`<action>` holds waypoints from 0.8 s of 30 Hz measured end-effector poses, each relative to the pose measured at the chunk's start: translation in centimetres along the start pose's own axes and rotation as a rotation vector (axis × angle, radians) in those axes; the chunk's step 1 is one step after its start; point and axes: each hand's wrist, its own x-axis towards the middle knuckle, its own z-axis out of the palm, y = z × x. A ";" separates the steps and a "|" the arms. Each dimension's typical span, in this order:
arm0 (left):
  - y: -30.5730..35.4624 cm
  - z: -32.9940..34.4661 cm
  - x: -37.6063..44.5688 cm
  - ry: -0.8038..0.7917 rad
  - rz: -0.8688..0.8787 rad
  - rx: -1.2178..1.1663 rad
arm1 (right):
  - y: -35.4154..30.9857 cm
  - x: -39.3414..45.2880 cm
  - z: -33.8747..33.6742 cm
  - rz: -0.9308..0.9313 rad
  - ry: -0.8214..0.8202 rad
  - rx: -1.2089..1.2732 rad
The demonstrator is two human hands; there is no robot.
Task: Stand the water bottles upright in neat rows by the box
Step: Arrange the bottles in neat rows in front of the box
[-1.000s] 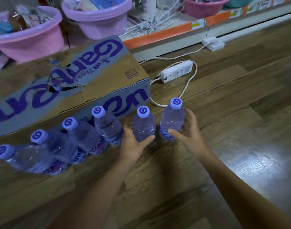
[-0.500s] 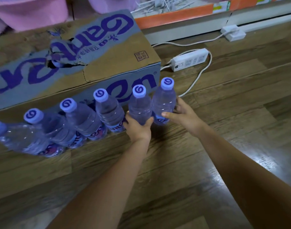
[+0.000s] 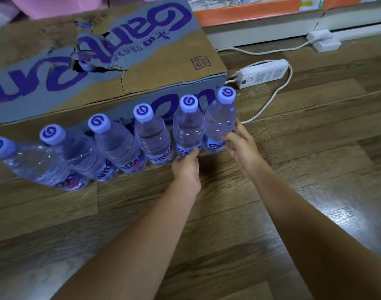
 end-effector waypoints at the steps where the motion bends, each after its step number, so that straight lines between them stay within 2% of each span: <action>1: 0.1 0.0 0.0 -0.012 0.007 0.006 | -0.2 0.2 0.0 0.006 0.001 0.008; 9: 0.4 -0.5 0.7 -0.032 0.080 0.055 | 0.9 -0.3 2.0 -0.055 0.061 0.063; 13: 0.9 -1.1 1.3 -0.086 0.090 0.227 | 0.7 0.0 2.2 -0.058 0.080 0.067; 16: 1.3 -2.8 1.7 -0.182 0.122 0.692 | 0.6 -0.3 2.3 -0.027 0.072 0.028; 19: 2.7 -6.1 0.5 -0.421 0.090 1.250 | 0.3 -0.9 2.7 -0.053 0.096 -0.035; 22: 6.4 -11.2 -0.6 -0.689 -0.076 1.646 | -1.0 -1.7 3.4 -0.141 0.298 -0.072; 24: 9.9 -15.2 -1.3 -0.735 -0.140 1.795 | -2.7 -2.3 4.0 -0.296 0.477 -0.100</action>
